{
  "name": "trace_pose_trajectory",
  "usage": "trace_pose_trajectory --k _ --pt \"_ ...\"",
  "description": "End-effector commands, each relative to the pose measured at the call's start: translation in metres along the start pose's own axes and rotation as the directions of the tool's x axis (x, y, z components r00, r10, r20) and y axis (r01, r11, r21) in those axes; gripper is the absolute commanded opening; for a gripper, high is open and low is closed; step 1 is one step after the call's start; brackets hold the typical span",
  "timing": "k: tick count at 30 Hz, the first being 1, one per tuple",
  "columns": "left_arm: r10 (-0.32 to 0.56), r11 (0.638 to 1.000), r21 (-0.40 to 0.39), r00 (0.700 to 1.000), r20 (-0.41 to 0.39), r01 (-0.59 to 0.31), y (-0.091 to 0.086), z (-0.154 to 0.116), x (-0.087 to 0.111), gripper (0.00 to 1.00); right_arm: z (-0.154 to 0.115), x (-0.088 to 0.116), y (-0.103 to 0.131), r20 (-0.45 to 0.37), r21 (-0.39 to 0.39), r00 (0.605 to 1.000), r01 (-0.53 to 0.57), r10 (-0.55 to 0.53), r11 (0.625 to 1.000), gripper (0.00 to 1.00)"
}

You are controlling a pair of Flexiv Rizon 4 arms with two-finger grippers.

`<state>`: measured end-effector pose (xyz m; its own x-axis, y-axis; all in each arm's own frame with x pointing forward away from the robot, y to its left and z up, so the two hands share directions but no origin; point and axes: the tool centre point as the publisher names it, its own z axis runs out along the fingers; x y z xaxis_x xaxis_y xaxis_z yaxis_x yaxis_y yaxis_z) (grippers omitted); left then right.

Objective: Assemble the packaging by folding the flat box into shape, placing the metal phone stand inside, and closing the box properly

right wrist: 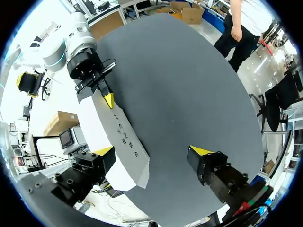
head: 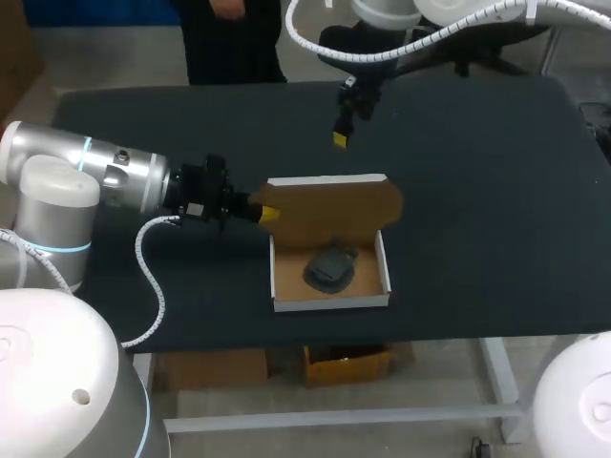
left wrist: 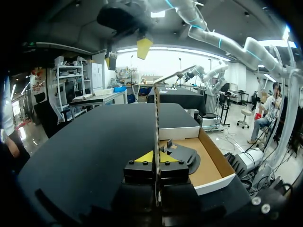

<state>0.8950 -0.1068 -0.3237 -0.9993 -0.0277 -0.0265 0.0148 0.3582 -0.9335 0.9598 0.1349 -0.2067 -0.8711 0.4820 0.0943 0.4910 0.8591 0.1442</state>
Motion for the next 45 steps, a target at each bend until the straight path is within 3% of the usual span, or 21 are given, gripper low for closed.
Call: trace_pose_trajectory --k 1,6,13,17,27,34,40,42,44,45 --pt "0.000 1.000 0.000 1.000 -0.003 0.000 0.001 0.000 0.000 0.00 0.000 0.001 -0.002 0.001 -0.004 1.000 0.001 -0.001 1.000 1.00" --pt "0.000 1.000 0.000 1.000 -0.003 0.000 0.001 0.000 0.000 0.00 -0.001 -0.002 -0.007 -0.024 -0.027 0.999 -0.044 0.043 0.999 1.00" --pt "0.104 0.993 -0.062 0.993 0.050 -0.101 0.003 0.002 0.002 0.00 0.003 -0.005 -0.017 -0.051 -0.009 0.991 -0.127 0.127 0.992 1.00" --pt "0.153 0.987 -0.055 0.986 0.068 -0.149 0.003 0.002 0.007 0.00 0.008 -0.002 -0.024 -0.068 -0.007 0.983 -0.172 0.172 0.985 1.00" --pt "0.323 0.945 -0.103 0.937 0.133 -0.311 0.003 0.002 0.019 0.00 0.012 0.006 -0.037 -0.140 -0.033 0.952 -0.280 0.273 0.960 1.00" --pt "0.435 0.899 -0.142 0.881 0.184 -0.414 0.008 0.005 0.023 0.00 0.017 0.012 -0.049 -0.232 -0.054 0.877 -0.443 0.421 0.895 1.00" --pt "0.487 0.872 -0.171 0.850 0.200 -0.459 0.009 0.008 0.026 0.00 0.019 0.021 -0.056 -0.234 -0.019 0.807 -0.561 0.542 0.827 1.00" --pt "0.498 0.865 -0.182 0.843 0.204 -0.467 0.009 0.008 0.028 0.00 0.020 0.025 -0.058 -0.302 -0.034 0.774 -0.592 0.556 0.805 1.00" --pt "0.505 0.861 -0.175 0.839 0.202 -0.476 0.010 0.009 0.029 0.00 0.021 0.030 -0.057 -0.399 -0.041 0.753 -0.585 0.523 0.810 1.00" --pt "0.507 0.861 -0.177 0.838 0.202 -0.478 0.010 0.009 0.029 0.00 0.021 0.030 -0.057 -0.399 -0.041 0.753 -0.585 0.523 0.810 1.00"
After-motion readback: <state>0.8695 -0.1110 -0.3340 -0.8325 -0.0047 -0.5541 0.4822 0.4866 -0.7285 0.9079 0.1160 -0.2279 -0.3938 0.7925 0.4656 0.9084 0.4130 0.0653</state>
